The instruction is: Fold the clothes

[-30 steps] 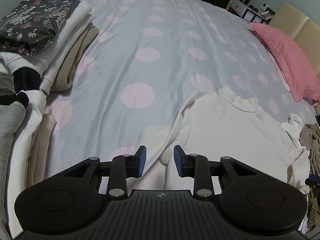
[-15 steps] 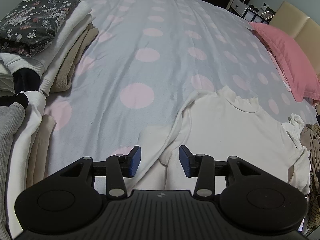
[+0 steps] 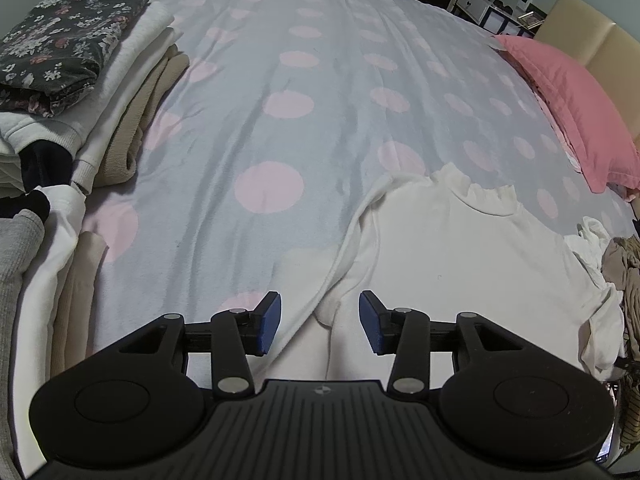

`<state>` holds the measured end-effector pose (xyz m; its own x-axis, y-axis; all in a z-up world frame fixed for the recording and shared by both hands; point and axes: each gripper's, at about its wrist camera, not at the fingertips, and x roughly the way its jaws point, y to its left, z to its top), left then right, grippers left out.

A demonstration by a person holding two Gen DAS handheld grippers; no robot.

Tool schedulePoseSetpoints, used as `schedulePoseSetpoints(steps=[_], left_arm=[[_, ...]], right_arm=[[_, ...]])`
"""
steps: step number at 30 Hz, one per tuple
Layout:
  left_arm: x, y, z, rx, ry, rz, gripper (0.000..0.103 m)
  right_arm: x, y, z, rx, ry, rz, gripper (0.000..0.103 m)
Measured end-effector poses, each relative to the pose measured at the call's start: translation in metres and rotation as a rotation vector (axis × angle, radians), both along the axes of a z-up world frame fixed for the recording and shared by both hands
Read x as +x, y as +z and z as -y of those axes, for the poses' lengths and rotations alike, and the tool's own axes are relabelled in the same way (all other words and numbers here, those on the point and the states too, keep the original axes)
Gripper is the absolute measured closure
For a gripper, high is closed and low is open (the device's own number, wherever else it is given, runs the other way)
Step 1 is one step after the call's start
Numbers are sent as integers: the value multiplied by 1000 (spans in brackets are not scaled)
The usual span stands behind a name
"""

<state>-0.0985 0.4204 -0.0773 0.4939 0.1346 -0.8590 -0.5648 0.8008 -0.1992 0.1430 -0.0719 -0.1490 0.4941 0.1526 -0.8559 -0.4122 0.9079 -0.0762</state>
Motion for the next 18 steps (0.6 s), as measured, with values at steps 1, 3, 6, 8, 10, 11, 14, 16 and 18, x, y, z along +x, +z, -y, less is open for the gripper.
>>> schedulePoseSetpoints(steps=[1,3,6,8,10,11,14,16,18], left_arm=[[0,0,0,-1,2,1,62],[0,1,0,-3,4,2,62],[0,0,1,-1,0,-1,62],[0,0,1,0,-2,-4,62],[0,1,0,1,1,-4,61],[-1,1,-1,0,4,-2,61],[-3,2,-3,-4,16,4,61],[-4,2,-4,-4,21,4,61],[-4,2,-5,-5,26,3,61]], right_arm=[[-1,9,1,19,-14,13,93],[-1,30,5,59,-44,46,93],[2,64,15,133,-93,94,94],[7,87,25,178,-136,119,94],[12,110,36,200,-173,151,94],[13,122,42,203,-188,173,95],[15,154,61,205,-237,242,95],[16,171,76,194,-270,283,95],[17,186,92,172,-297,322,95]])
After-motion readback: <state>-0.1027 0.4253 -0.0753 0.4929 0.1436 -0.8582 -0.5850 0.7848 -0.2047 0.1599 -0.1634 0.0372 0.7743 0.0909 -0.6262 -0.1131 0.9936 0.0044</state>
